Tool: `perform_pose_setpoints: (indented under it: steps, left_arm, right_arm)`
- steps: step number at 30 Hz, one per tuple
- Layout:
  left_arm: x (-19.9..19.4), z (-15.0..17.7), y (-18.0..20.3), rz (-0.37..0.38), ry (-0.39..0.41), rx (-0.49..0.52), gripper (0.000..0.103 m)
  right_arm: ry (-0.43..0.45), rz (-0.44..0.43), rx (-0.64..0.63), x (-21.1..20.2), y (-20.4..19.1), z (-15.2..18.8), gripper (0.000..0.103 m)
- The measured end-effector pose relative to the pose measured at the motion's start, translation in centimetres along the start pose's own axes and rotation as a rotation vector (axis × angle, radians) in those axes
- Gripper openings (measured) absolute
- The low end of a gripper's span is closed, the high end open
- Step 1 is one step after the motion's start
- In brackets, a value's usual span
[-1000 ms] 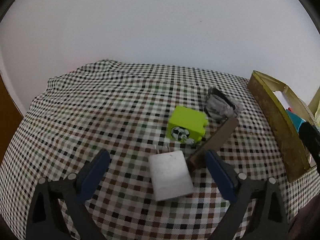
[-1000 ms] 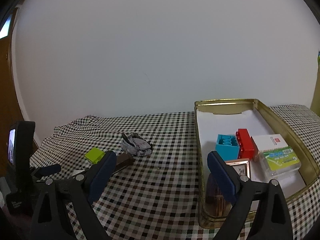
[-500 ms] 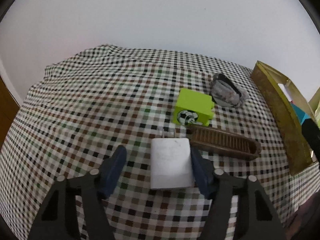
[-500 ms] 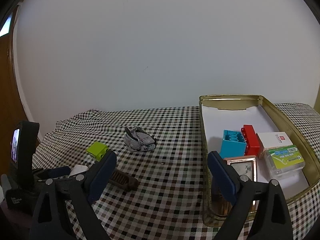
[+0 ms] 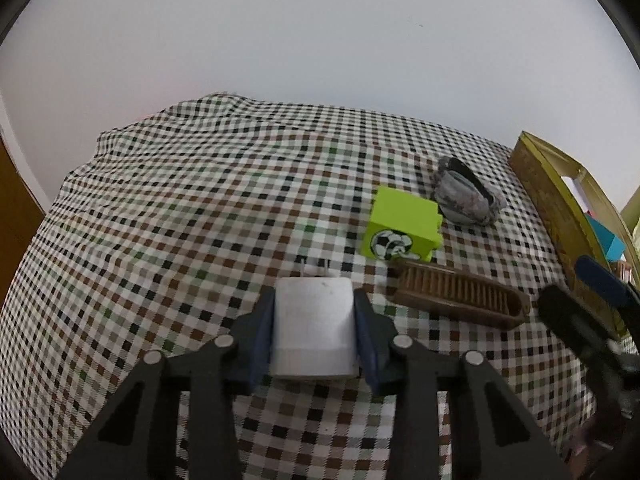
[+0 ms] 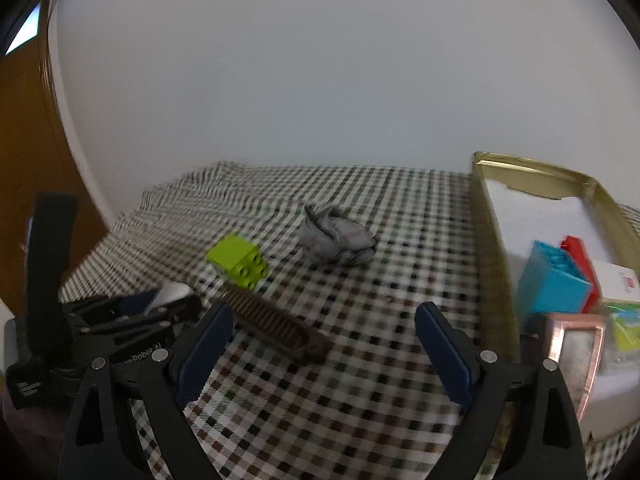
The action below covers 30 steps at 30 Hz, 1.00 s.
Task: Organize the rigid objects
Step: 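Grasp the white charger with the left tool while the right grasps the brown comb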
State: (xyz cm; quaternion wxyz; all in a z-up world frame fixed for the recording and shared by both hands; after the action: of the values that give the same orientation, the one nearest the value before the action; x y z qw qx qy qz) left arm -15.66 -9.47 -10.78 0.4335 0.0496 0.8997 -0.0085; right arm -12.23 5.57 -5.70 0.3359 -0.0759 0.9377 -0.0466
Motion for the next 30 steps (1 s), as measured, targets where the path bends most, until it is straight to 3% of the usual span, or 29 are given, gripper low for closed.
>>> perform_pose_setpoints:
  steps: [6,10,12,15,16,19,24,30]
  left_arm:
    - [-0.4,-0.1,-0.5,-0.021,0.01,-0.027,0.037]
    - [-0.4,-0.2,-1.5,-0.047,0.011,-0.061,0.037]
    - [-0.3,-0.3,-2.0,-0.059,0.008,-0.075,0.037]
    - [-0.5,-0.5,-2.3,-0.079,0.016,-0.086,0.037]
    - [-0.5,-0.6,-2.4,-0.085,0.018,-0.088,0.037]
    - [-0.4,-0.5,-2.7,-0.09,0.015,-0.089,0.037]
    - [-0.2,-0.4,-2.6,-0.095,0.01,-0.085,0.037]
    - [0.3,-1.0,-3.1,-0.065,0.012,-0.079,0.037]
  right_arm:
    - [-0.041,-0.035,-0.164,1.9,-3.2,-0.4,0.094]
    - [-0.079,-0.032,-0.193,3.6,-4.2,-0.8,0.092]
    - [-0.141,-0.053,-0.194,5.1,-4.5,-0.7,0.091]
    - [-0.191,-0.073,-0.211,6.1,-4.9,-0.2,0.078]
    - [-0.201,-0.08,-0.22,6.3,-5.1,-0.2,0.064]
    - [-0.213,-0.083,-0.249,6.0,-5.9,0.4,0.042]
    - [-0.207,-0.092,-0.218,5.5,-5.4,0.7,0.027]
    - [-0.16,-0.156,-0.118,4.1,-4.2,0.3,0.027]
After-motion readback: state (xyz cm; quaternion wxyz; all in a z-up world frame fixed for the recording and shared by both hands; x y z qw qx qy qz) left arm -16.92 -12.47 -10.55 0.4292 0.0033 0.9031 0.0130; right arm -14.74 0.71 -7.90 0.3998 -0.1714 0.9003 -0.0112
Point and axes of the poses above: each gripper's, at about its wrist camera, not at the fingertips, and x roughly the way its jaws point, y to its right, z to its underside, the point moved 4 cm from there along x, roughly the way its jaws point, and after that the axes turned 2 degrees about -z, right-handed, at the moved point
